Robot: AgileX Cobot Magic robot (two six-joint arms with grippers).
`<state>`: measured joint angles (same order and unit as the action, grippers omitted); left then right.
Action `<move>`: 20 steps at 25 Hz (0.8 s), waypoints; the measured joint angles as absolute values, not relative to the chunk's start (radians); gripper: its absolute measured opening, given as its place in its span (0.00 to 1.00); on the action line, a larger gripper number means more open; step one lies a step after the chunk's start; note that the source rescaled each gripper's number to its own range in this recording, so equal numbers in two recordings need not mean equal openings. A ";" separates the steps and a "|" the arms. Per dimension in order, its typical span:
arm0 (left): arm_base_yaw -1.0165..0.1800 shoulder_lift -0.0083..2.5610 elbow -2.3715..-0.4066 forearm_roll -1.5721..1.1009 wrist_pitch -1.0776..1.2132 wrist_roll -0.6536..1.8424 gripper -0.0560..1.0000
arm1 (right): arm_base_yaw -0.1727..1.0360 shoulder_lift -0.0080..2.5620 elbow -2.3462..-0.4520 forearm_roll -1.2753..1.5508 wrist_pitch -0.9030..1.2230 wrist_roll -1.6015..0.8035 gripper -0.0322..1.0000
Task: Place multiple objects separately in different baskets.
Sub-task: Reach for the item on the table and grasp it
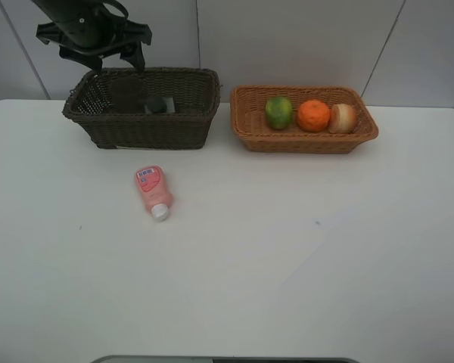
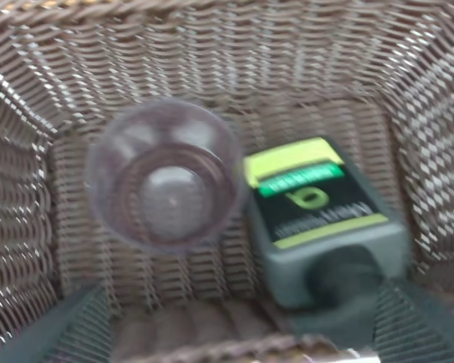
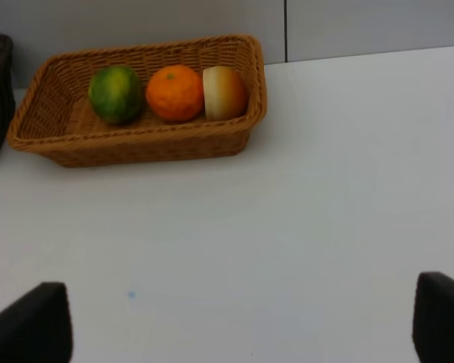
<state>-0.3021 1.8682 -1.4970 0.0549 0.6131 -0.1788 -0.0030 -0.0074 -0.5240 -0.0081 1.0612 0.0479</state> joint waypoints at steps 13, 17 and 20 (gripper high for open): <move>-0.477 1.839 -1.246 0.081 0.655 -0.439 1.00 | -0.003 -0.007 -0.524 -0.008 1.061 0.048 1.00; -0.492 1.838 -1.174 0.082 0.649 -0.593 1.00 | -0.003 -0.007 -0.524 -0.008 1.061 0.048 1.00; -0.492 1.837 -1.135 0.091 0.623 -0.720 1.00 | -0.003 -0.007 -0.524 -0.008 1.061 0.048 1.00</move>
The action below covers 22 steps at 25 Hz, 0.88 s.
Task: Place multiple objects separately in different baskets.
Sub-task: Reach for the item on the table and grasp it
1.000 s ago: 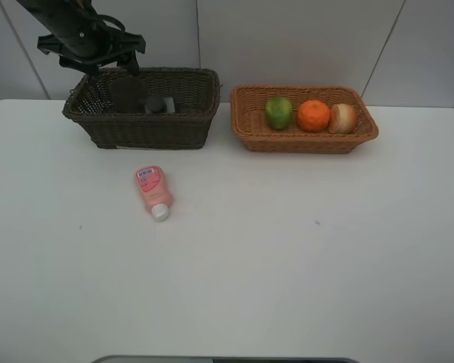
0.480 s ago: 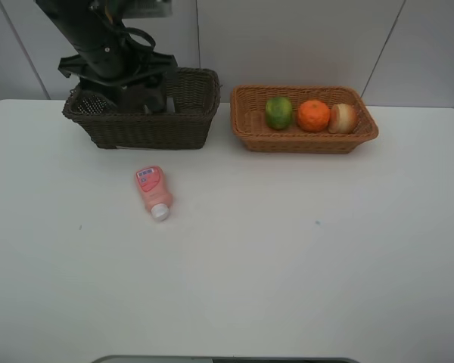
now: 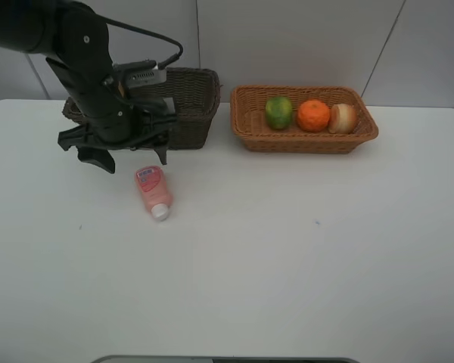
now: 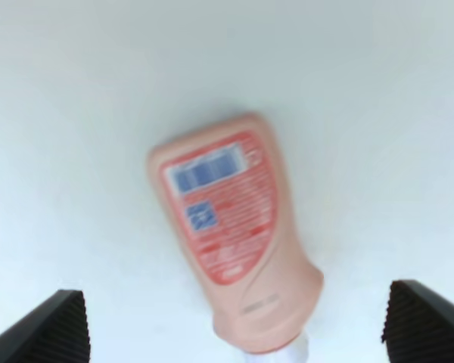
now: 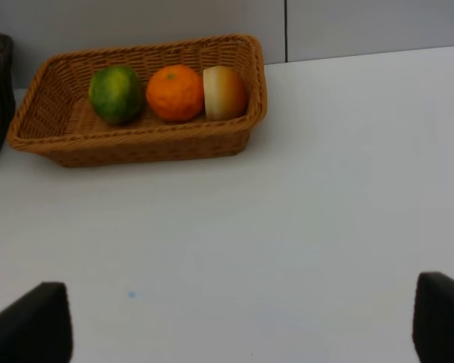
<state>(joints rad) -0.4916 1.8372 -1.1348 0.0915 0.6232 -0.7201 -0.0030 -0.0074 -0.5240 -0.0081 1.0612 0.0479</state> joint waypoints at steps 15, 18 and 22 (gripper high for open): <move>-0.492 1.939 -1.126 0.096 0.543 -0.891 1.00 | -0.003 -0.007 -0.524 -0.008 1.061 0.048 1.00; -0.492 1.957 -1.128 0.096 0.523 -0.907 1.00 | -0.003 -0.007 -0.524 -0.008 1.061 0.048 1.00; -0.492 1.996 -1.132 0.096 0.518 -0.917 1.00 | -0.003 -0.007 -0.524 -0.008 1.061 0.048 1.00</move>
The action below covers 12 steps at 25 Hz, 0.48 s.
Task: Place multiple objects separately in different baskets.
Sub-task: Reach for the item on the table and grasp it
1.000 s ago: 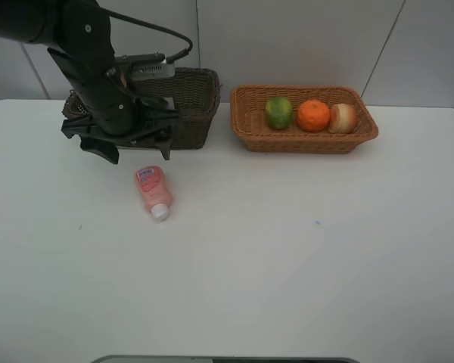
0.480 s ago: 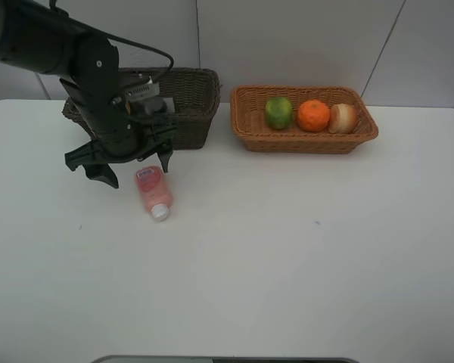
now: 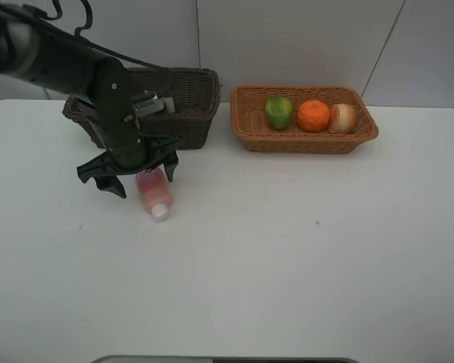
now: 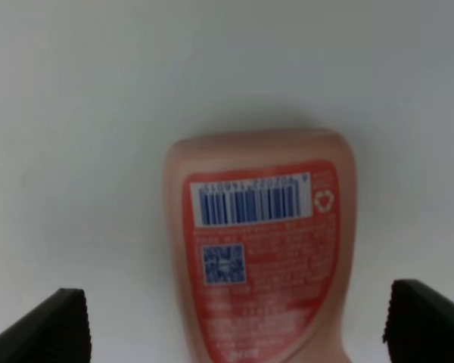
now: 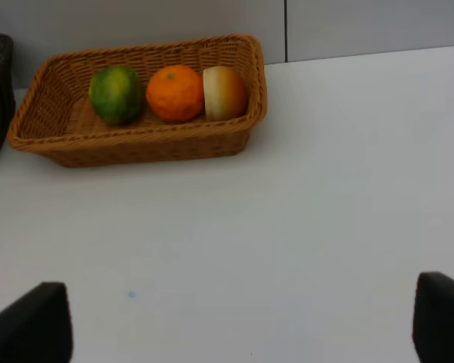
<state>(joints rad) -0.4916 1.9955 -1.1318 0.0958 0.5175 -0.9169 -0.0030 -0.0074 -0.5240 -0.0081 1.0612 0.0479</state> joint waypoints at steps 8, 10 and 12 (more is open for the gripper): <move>-0.492 2.029 -1.132 0.096 0.507 -0.924 1.00 | -0.003 -0.007 -0.524 -0.008 1.061 0.048 1.00; -0.492 2.039 -1.132 0.096 0.507 -0.933 1.00 | -0.003 -0.007 -0.524 -0.008 1.061 0.048 1.00; -0.492 2.043 -1.132 0.096 0.507 -0.936 1.00 | -0.003 -0.007 -0.524 -0.008 1.061 0.048 1.00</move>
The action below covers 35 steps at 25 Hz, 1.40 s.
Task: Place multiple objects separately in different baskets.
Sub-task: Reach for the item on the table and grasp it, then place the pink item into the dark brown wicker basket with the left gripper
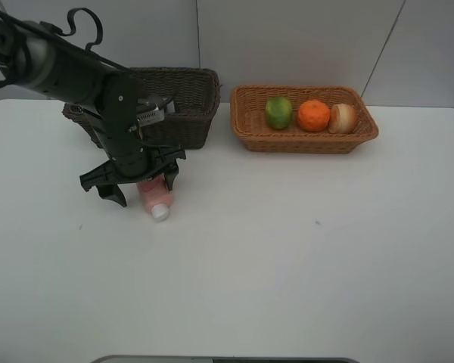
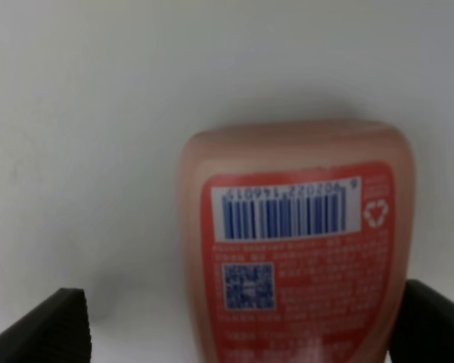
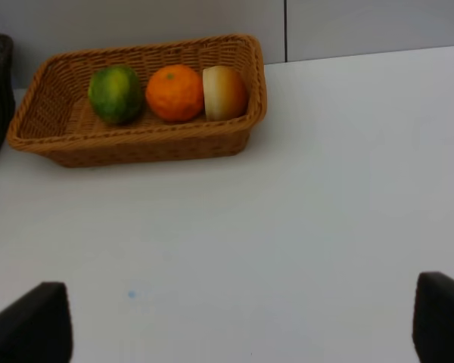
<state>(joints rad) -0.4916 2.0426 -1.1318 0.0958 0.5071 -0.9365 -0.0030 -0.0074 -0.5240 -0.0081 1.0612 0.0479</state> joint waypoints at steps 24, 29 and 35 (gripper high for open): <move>-0.492 2.067 -1.135 0.094 0.475 -0.939 0.64 | -0.003 -0.007 -0.524 -0.008 1.061 0.048 1.00; -0.492 2.067 -1.135 0.093 0.469 -0.939 0.64 | -0.003 -0.007 -0.524 -0.008 1.061 0.048 1.00; -0.492 2.060 -1.135 0.083 0.461 -0.939 0.64 | -0.003 -0.007 -0.524 -0.008 1.061 0.048 1.00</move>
<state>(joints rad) -0.4916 2.0596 -1.1350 0.0831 0.4607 -0.9393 -0.0030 -0.0074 -0.5240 -0.0081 1.0612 0.0479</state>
